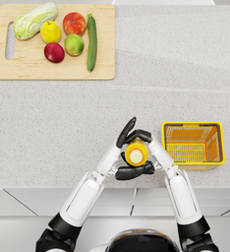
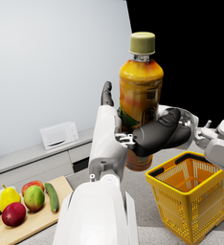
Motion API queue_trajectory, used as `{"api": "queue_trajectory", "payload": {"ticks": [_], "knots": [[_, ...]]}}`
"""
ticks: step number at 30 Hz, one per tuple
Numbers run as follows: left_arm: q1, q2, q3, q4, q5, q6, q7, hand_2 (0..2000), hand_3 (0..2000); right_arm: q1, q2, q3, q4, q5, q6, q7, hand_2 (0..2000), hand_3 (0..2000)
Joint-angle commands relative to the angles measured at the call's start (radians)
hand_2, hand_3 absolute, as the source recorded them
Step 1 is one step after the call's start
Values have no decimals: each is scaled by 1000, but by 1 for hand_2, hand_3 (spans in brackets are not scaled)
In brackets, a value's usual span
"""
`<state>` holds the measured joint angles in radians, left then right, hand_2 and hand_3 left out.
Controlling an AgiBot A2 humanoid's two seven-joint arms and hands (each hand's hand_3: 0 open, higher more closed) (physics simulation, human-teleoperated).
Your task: Pick up the lemon tea and place it into the yellow basket
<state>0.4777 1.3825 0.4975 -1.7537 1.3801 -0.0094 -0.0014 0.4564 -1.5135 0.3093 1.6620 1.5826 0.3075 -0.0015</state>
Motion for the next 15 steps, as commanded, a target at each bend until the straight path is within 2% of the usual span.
{"api": "queue_trajectory", "payload": {"ticks": [1,5,7,9,11,13,15], "knots": [[-103,-83,-176,-122,0,3,0,0,0,50,-19,-175,35,0,-7,2,2000,2000],[-140,-71,-428,-123,0,8,1,0,0,28,-9,-416,56,-1,-57,3,2000,2000],[-136,-65,-497,-82,-1,9,1,0,0,14,-9,-477,36,-1,-123,6,2000,2000],[-129,-63,-531,-53,-1,9,1,0,0,-3,-11,-507,-2,-1,-132,9,2000,2000],[-129,-60,-544,-30,-1,9,1,0,0,-23,-12,-499,-32,-2,-94,-54,2000,2000],[-135,-58,-539,-22,-1,9,1,0,0,-26,-11,-483,-76,-2,-84,-192,2000,2000],[-136,-55,-531,-16,-1,9,1,0,0,-43,-12,-460,-91,-2,-81,-268,2000,2000]]}}
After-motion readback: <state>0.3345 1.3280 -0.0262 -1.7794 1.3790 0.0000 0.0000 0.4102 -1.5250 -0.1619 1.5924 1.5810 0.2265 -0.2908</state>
